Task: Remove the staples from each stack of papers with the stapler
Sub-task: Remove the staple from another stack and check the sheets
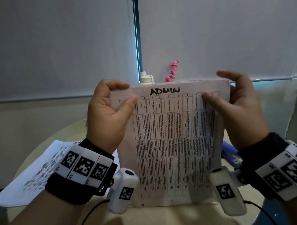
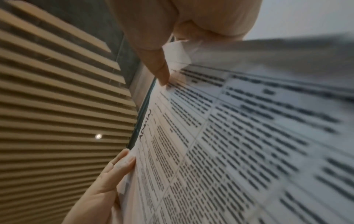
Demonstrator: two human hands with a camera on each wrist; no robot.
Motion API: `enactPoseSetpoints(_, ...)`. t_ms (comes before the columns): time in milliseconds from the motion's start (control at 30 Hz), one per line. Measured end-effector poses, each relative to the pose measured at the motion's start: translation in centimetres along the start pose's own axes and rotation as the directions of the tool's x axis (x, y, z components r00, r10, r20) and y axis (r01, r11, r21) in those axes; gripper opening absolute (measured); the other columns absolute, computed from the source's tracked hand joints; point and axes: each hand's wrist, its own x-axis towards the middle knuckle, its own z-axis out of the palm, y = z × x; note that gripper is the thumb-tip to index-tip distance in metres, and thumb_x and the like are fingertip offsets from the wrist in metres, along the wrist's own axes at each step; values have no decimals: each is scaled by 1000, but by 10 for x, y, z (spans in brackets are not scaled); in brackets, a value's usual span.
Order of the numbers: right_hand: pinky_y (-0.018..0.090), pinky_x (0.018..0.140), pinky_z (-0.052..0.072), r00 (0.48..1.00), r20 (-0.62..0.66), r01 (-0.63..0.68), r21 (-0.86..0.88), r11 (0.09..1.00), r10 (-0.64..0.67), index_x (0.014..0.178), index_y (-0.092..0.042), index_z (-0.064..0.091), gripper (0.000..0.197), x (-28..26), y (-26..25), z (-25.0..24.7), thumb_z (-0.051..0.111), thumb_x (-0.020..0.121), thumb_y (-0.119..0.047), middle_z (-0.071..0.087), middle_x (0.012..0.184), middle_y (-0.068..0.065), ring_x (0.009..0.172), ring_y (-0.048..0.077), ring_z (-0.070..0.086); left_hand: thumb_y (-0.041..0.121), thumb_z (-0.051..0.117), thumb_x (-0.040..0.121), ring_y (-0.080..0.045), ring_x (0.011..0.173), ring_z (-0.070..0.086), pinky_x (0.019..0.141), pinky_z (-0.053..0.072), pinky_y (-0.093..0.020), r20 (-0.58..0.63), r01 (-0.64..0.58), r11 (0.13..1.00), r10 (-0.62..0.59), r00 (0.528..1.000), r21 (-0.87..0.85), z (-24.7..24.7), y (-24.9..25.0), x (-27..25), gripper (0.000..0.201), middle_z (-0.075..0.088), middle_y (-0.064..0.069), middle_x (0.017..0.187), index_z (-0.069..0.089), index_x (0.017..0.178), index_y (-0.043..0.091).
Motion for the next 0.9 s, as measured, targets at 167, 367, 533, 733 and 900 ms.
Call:
enactPoseSetpoints(167, 30, 67, 57, 914, 229, -372, 145, 917, 335, 111, 2, 58, 53, -5, 16, -14, 70, 64, -18, 72, 98, 15, 89, 29, 70, 12, 70, 78, -11, 82, 65, 69, 57, -29, -1, 42, 998, -42, 999, -37, -1, 5, 5, 35, 59, 3, 95, 51, 99, 32)
enactPoseSetpoints(367, 31, 66, 57, 931, 157, -355, 174, 919, 330, 99, -6, 65, 38, -8, 30, -14, 69, 64, -21, 74, 92, 12, 83, 25, 72, 11, 69, 72, -28, 95, 70, 78, 57, -39, 253, 487, 818, -423, 870, -306, -3, -5, -12, 47, 70, -16, 107, 57, 116, 3)
enactPoseSetpoints(533, 30, 65, 57, 946, 126, -319, 186, 929, 300, 100, -5, 65, 32, -9, 29, -9, 66, 69, -15, 74, 91, 11, 81, 24, 72, 7, 63, 83, -27, 88, 73, 75, 60, -38, 213, 484, 846, -442, 871, -222, -2, -6, -18, 19, 75, -10, 96, 69, 101, 4)
enactPoseSetpoints(733, 27, 62, 58, 949, 88, -312, 143, 939, 302, 94, -8, 66, 19, -9, 26, -8, 64, 75, -9, 75, 86, 9, 76, 20, 72, 6, 57, 89, -23, 77, 74, 63, 58, -28, 207, 490, 832, -448, 870, -259, 1, -2, -13, 16, 74, -13, 90, 67, 99, -2)
enactPoseSetpoints(900, 20, 95, 47, 997, -34, 53, -367, 929, -71, 127, -23, 40, 60, -2, 9, -3, 73, 78, -16, 50, 132, 2, 115, 10, 55, 9, 57, 89, -26, 81, 74, 67, 60, -32, 233, 488, 842, -440, 867, -230, 2, -4, -12, 15, 75, -11, 89, 69, 96, 2)
